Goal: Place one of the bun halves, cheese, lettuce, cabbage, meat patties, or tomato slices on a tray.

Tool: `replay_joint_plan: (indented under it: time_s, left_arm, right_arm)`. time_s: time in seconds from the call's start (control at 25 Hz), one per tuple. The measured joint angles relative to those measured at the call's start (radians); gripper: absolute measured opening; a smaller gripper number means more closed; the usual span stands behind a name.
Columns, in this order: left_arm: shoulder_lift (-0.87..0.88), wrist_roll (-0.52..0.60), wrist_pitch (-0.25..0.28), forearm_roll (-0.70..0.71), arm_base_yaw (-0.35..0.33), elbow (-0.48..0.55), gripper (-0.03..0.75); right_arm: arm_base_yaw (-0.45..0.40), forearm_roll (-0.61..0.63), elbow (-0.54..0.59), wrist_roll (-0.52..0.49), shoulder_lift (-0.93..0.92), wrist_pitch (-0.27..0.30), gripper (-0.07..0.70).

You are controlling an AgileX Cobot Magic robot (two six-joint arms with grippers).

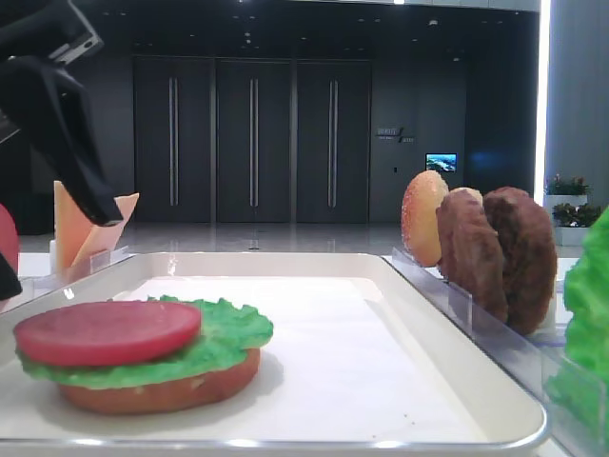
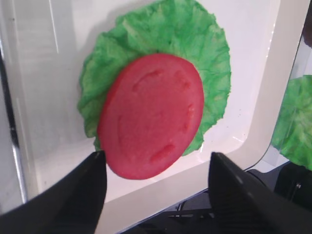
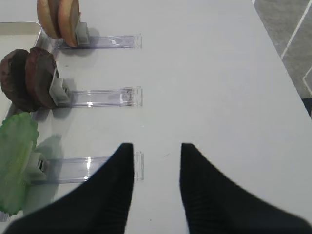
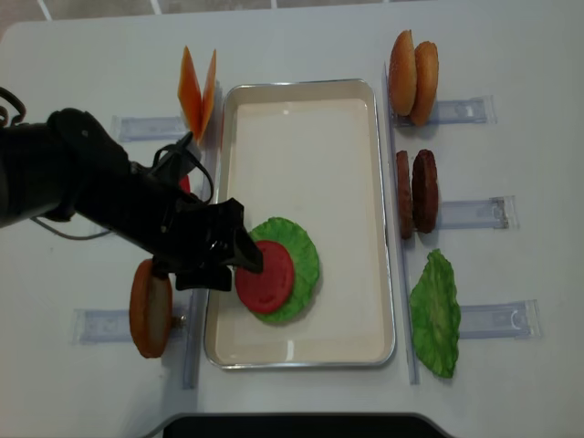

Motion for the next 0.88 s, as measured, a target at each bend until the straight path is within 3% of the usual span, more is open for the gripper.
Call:
replay_joint_plan:
  time_s: [0.2, 0.48, 0.68, 0.88]
  left_arm:
    - [0.000, -0.024, 0.021, 0.018, 0.000, -0.047, 0.496]
    - [0.002, -0.083, 0.126, 0.110, 0.000, -0.211, 0.496]
    - [0.002, -0.174, 0.247, 0.327, 0.000, -0.391, 0.496]
    - [0.002, -0.269, 0.414, 0.647, 0.006, -0.575, 0.496]
  right_arm:
    - [0.000, 0.000, 0.000, 0.000, 0.000, 0.000, 0.230]
    - [0.000, 0.000, 0.000, 0.000, 0.000, 0.000, 0.230]
    - [0.000, 0.000, 0.000, 0.000, 0.000, 0.000, 0.230]
    - [0.000, 0.000, 0.000, 0.000, 0.000, 0.000, 0.230]
